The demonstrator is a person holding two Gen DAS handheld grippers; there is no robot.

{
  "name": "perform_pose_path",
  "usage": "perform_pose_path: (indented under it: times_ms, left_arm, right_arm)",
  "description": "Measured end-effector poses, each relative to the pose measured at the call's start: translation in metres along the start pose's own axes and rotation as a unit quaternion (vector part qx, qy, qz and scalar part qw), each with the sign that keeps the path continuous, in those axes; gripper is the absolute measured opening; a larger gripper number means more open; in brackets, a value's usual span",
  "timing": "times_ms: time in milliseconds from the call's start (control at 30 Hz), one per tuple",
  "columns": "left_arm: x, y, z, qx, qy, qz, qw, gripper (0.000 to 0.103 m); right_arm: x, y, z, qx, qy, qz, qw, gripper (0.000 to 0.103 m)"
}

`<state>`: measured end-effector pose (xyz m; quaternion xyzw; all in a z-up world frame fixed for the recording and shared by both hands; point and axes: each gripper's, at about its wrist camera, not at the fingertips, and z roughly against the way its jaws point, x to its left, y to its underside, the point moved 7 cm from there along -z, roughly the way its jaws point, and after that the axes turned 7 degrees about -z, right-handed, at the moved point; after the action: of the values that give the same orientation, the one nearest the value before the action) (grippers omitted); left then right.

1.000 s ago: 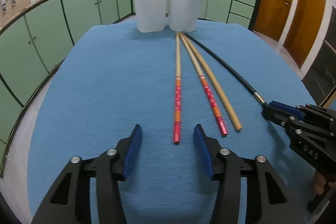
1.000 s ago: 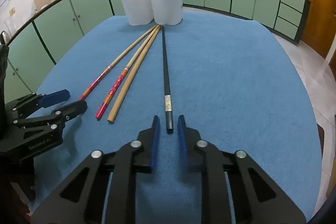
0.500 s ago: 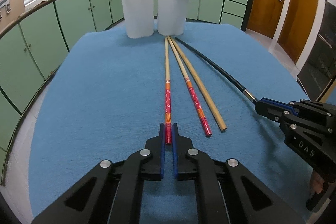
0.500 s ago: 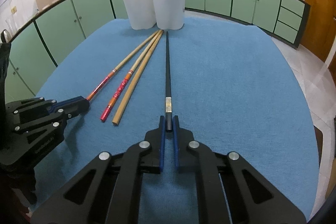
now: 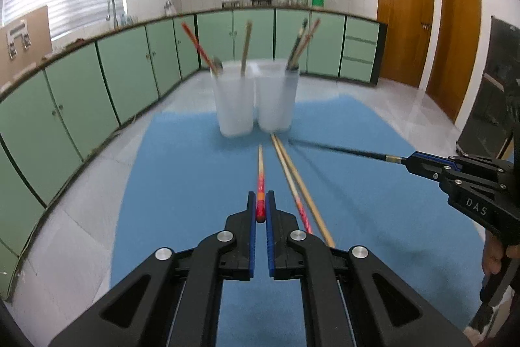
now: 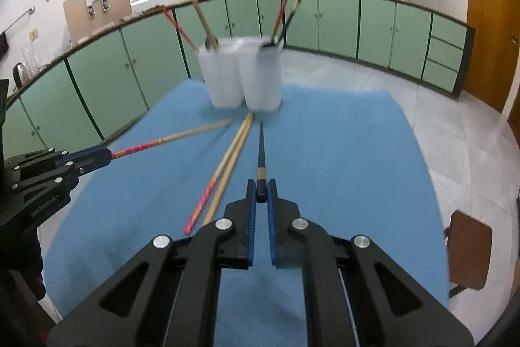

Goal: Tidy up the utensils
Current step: 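Carry the black and red chopsticks into the white holder with both tools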

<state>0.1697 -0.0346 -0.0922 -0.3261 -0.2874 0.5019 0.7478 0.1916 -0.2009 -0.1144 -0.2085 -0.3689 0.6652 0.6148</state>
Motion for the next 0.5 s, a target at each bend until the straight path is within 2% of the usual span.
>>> perform_pose_path:
  times_ms: [300, 500]
  left_arm:
    - [0.017, -0.054, 0.019, -0.056, -0.006, -0.006, 0.9984, 0.005]
    - [0.02, -0.08, 0.023, -0.079, 0.001, -0.01, 0.9968, 0.005]
  right_arm:
    - [0.01, -0.065, 0.027, -0.038, -0.032, 0.012, 0.999, 0.006]
    - [0.022, -0.104, 0.032, -0.037, -0.05, 0.033, 0.997, 0.006]
